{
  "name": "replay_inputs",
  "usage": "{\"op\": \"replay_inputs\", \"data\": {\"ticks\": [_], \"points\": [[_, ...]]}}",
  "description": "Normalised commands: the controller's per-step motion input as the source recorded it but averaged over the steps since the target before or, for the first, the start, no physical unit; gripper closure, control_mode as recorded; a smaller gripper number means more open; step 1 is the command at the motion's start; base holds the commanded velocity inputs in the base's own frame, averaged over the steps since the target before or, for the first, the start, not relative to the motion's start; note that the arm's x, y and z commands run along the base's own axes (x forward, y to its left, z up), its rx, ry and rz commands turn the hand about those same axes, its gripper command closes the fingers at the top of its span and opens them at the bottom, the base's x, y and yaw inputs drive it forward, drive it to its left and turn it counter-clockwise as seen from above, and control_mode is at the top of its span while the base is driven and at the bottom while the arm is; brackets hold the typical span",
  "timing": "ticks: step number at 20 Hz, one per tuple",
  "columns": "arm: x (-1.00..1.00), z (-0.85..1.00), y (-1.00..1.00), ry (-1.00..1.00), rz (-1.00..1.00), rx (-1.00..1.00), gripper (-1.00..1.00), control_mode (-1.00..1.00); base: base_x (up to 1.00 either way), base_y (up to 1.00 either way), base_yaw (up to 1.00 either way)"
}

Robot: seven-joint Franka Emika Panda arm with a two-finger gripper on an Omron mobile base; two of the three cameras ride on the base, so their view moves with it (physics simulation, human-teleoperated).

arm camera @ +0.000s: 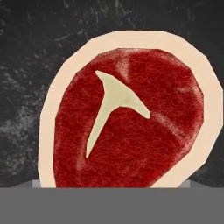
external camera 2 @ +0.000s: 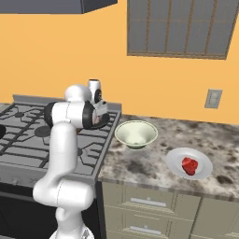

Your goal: Place one of the steaks on the plate and the other in the bowl. Then place the bowl in the fridge.

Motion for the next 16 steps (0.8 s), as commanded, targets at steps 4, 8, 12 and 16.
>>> {"op": "replay_inputs", "data": {"ticks": [4, 8, 12, 16], "points": [[0.0, -0.08, 0.19, 0.03, 0.04, 0.0, -1.0, -1.0, 0.0, 0.0, 0.0], [0.0, -0.12, 0.19, 0.01, 0.03, 0.02, 1.0, -1.0, 0.0, 0.0, 0.0], [0.01, -0.03, 0.03, 0.0, 0.01, 0.01, 1.0, -1.0, 0.0, 0.0, 0.0], [-0.08, 0.12, 0.0, -0.03, -0.05, 0.0, 1.0, -1.0, 0.0, 0.0, 0.0]]}}
